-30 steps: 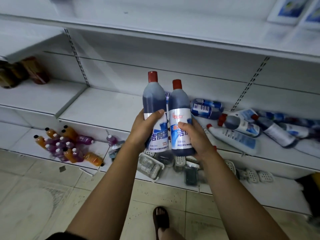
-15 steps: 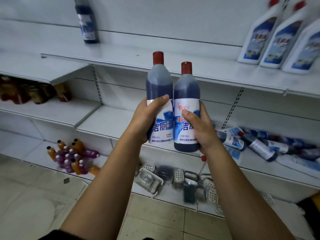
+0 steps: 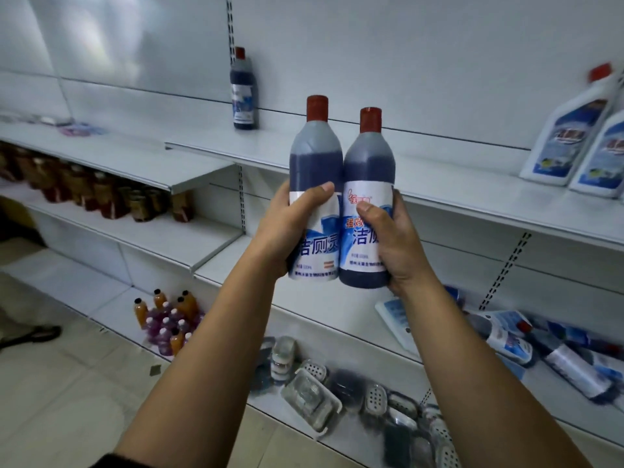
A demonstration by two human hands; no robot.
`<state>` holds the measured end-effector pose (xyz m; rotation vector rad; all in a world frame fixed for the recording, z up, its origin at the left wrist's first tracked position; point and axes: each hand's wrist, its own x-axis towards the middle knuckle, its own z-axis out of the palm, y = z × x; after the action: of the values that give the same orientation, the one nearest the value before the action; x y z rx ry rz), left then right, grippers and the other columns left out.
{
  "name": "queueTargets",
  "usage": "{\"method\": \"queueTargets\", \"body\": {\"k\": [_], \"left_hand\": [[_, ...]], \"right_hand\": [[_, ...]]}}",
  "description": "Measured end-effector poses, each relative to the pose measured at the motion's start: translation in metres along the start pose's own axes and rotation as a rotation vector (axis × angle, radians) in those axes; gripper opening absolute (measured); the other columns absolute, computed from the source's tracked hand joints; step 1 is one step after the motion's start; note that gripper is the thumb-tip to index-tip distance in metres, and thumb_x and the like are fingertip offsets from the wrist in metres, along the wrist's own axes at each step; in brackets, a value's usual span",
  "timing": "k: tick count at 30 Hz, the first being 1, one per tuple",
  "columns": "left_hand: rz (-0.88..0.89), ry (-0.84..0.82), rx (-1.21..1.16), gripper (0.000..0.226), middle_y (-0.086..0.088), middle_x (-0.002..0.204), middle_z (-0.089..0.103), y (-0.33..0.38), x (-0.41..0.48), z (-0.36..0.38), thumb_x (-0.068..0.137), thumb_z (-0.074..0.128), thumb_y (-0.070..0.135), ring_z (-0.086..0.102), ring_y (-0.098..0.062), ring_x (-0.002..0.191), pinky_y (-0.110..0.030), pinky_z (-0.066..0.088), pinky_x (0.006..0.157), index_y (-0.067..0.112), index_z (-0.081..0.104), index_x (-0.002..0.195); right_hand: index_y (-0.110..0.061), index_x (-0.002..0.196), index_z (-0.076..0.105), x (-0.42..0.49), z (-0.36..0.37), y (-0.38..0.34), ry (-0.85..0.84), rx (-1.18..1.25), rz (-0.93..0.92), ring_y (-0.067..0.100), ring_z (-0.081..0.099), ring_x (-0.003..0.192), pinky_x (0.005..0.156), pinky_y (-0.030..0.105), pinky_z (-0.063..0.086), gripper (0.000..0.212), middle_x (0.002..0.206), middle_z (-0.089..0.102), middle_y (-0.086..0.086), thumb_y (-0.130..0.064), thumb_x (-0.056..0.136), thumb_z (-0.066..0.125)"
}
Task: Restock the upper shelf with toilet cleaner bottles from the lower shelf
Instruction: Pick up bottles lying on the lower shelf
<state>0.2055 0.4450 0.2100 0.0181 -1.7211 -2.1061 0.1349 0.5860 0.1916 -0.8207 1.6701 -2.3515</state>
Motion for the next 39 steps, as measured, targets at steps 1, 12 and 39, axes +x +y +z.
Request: {"method": "queueTargets", "body": {"k": [1, 12, 39], "left_hand": [[0.019, 0.005, 0.002, 0.05, -0.013, 0.093, 0.073, 0.003, 0.006, -0.009, 0.075, 0.069, 0.036, 0.072, -0.029, 0.08, -0.039, 0.059, 0.07, 0.016, 0.056, 0.118], [0.145, -0.001, 0.112, 0.032, -0.007, 0.1, 0.074, 0.051, 0.095, -0.158, 0.092, 0.063, 0.03, 0.075, -0.024, 0.084, -0.032, 0.059, 0.066, 0.024, 0.052, 0.121], [0.231, -0.118, 0.724, 0.052, 0.005, 0.108, 0.064, 0.034, 0.426, -0.249, 0.083, 0.072, 0.045, 0.067, -0.015, 0.094, -0.023, 0.053, 0.065, 0.021, 0.052, 0.124]], "right_hand": [[-0.02, 0.121, 0.052, 0.007, 0.009, 0.002, -0.015, -0.005, -0.012, 0.034, 0.07, 0.095, 0.083, 0.053, 0.057, 0.06, 0.111, 0.069, 0.015, -0.035, 0.067, 0.075], [-0.018, 0.117, 0.052, 0.107, 0.149, 0.042, 0.058, -0.141, -0.094, 0.025, 0.073, 0.088, 0.073, 0.039, 0.059, 0.067, 0.105, 0.07, 0.01, -0.044, 0.059, 0.074], [-0.032, 0.138, 0.035, 0.4, 0.138, 0.064, -0.024, -0.631, 0.274, 0.018, 0.061, 0.11, 0.097, 0.047, 0.048, 0.057, 0.124, 0.062, -0.005, -0.027, 0.091, 0.067]]}}
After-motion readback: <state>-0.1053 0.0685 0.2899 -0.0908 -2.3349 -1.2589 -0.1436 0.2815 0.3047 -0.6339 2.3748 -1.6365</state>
